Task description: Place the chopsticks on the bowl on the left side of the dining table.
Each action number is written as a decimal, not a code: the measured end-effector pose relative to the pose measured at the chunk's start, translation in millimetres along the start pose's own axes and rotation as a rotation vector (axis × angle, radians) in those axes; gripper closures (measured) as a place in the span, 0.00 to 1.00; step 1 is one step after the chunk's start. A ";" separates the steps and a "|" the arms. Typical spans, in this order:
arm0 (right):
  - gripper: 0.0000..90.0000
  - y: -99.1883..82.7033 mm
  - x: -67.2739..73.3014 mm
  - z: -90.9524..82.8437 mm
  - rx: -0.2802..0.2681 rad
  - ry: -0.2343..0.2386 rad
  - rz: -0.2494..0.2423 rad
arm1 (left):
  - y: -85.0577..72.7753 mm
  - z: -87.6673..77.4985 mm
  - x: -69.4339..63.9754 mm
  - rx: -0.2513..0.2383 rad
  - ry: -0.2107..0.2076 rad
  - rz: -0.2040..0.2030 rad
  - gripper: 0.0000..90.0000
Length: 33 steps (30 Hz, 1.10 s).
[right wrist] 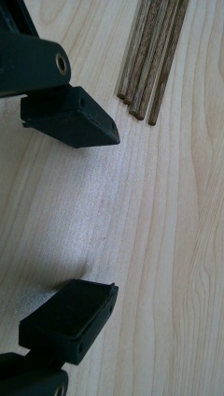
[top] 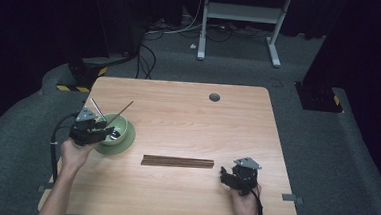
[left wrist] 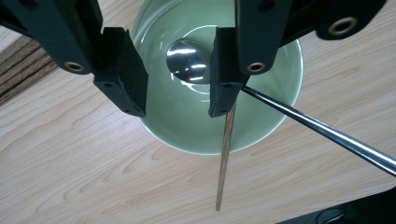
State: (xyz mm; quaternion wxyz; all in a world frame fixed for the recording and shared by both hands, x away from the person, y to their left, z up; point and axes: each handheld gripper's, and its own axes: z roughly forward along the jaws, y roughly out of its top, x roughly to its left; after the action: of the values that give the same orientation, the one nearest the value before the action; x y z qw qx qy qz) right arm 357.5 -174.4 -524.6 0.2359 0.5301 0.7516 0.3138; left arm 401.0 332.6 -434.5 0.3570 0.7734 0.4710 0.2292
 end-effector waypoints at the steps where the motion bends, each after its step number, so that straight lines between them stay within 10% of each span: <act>1: 0.25 0.0 0.0 0.0 0.000 0.000 0.000 | 0.3 -0.2 -0.7 -0.003 -0.003 -0.003 0.63; 33: 0.25 0.0 0.0 0.0 0.000 0.000 0.000 | 13.2 1.3 -38.0 -0.083 -0.128 0.006 0.39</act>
State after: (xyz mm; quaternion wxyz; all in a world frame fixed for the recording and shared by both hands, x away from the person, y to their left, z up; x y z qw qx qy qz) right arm 357.5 -174.5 -524.6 0.2358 0.5301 0.7516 0.3139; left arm 392.2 294.2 -425.9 0.4176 0.7724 0.4348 0.1999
